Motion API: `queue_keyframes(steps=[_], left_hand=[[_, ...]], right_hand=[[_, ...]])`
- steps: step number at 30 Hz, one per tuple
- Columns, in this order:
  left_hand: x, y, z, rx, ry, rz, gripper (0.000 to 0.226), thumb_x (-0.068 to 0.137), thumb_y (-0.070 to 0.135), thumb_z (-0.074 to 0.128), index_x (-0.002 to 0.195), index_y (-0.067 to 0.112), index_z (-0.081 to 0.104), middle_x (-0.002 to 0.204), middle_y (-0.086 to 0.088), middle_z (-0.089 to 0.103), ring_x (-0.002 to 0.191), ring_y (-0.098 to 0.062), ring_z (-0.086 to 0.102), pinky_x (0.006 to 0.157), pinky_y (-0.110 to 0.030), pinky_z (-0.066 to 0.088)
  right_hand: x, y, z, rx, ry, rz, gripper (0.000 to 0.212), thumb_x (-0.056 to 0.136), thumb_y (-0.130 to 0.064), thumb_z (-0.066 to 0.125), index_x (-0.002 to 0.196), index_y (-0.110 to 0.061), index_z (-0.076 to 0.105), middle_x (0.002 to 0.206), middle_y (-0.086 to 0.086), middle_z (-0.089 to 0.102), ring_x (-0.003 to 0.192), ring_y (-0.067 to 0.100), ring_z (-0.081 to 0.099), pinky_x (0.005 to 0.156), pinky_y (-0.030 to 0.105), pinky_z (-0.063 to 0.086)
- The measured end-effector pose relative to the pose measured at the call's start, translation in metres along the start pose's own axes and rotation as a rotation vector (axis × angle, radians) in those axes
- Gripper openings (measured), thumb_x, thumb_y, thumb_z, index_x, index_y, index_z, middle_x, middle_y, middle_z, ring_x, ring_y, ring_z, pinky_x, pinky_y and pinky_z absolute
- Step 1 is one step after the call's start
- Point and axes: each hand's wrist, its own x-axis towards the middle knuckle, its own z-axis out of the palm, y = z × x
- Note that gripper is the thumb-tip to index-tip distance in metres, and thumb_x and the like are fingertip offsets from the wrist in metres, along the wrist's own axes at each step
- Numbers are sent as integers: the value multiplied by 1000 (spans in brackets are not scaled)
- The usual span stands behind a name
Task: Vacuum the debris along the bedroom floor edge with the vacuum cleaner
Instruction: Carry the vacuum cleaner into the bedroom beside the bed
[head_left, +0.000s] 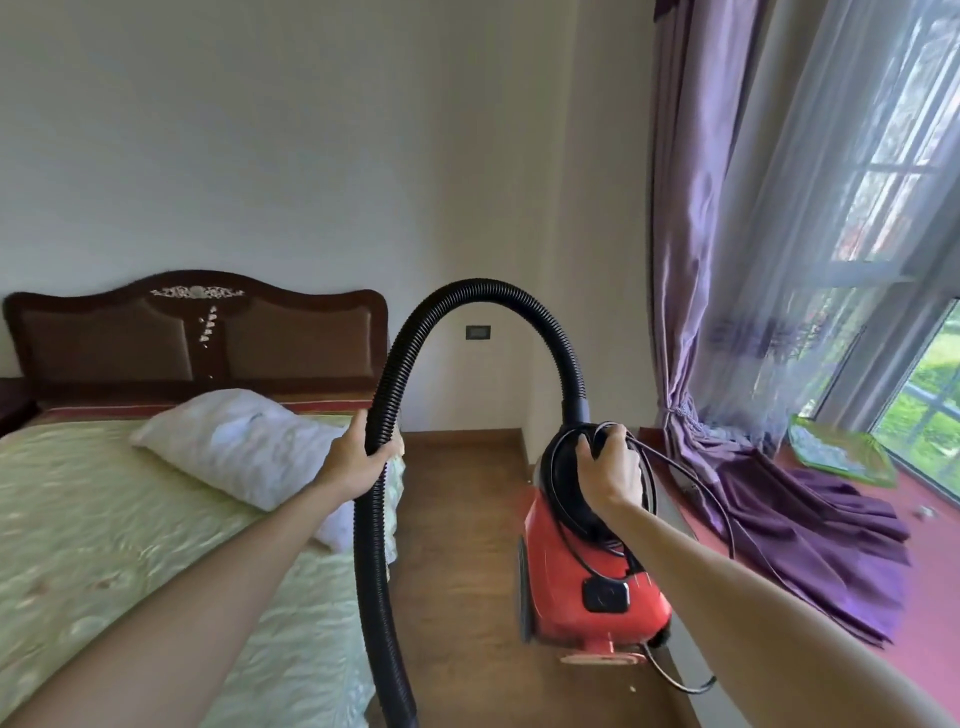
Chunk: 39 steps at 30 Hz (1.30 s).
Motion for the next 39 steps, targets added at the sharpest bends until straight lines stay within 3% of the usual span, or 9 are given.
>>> queue_keyframes(steps=[3, 9, 14, 23, 26, 29, 39], left_hand=[[24, -5, 4, -2, -17, -1, 18, 95, 24, 57, 107, 21, 43, 84, 1, 60, 76, -19, 61, 62, -31, 45], [94, -21, 16, -24, -68, 32, 30, 96, 25, 57, 122, 22, 43, 99, -1, 62, 87, -19, 63, 74, -37, 52], [171, -31, 30, 4, -122, 78, 29, 96, 25, 59, 120, 17, 44, 102, -4, 62, 87, -23, 62, 70, -35, 49], [286, -33, 73, 46, -319, 163, 36, 96, 30, 59, 126, 20, 42, 109, -4, 62, 94, -28, 61, 82, -40, 52], [303, -21, 99, 38, -380, 205, 40, 96, 27, 59, 131, 18, 41, 111, -5, 60, 93, -27, 59, 77, -34, 46], [316, -7, 126, 21, -439, 242, 42, 96, 27, 58, 133, 18, 41, 114, -6, 61, 97, -28, 60, 82, -38, 49], [320, 50, 234, 118, -612, 346, 53, 95, 32, 59, 140, 22, 34, 114, -6, 64, 97, -31, 63, 81, -35, 49]], right_hand=[[16, -2, 12, -18, 2, 1, 28, 97, -35, 50, 110, -10, 43, 93, 17, 62, 80, 35, 59, 65, 35, 44], [56, -10, 39, -36, 39, 49, 28, 97, -34, 50, 110, -9, 45, 100, 19, 63, 91, 39, 62, 66, 34, 39], [97, -19, 69, -47, 96, 108, 27, 97, -34, 50, 107, -10, 43, 90, 14, 58, 90, 39, 62, 67, 36, 44], [152, -23, 98, -42, 259, 252, 29, 97, -35, 51, 109, -10, 45, 100, 20, 66, 92, 39, 63, 71, 38, 45], [158, -14, 95, -43, 299, 320, 31, 96, -36, 51, 110, -9, 46, 103, 22, 65, 95, 41, 63, 77, 41, 48], [161, 1, 88, -64, 344, 378, 32, 96, -37, 51, 108, -8, 46, 102, 24, 65, 95, 42, 63, 78, 43, 49], [154, 84, 45, -72, 458, 551, 28, 95, -37, 51, 102, -13, 39, 95, 21, 63, 86, 40, 63, 74, 43, 52]])
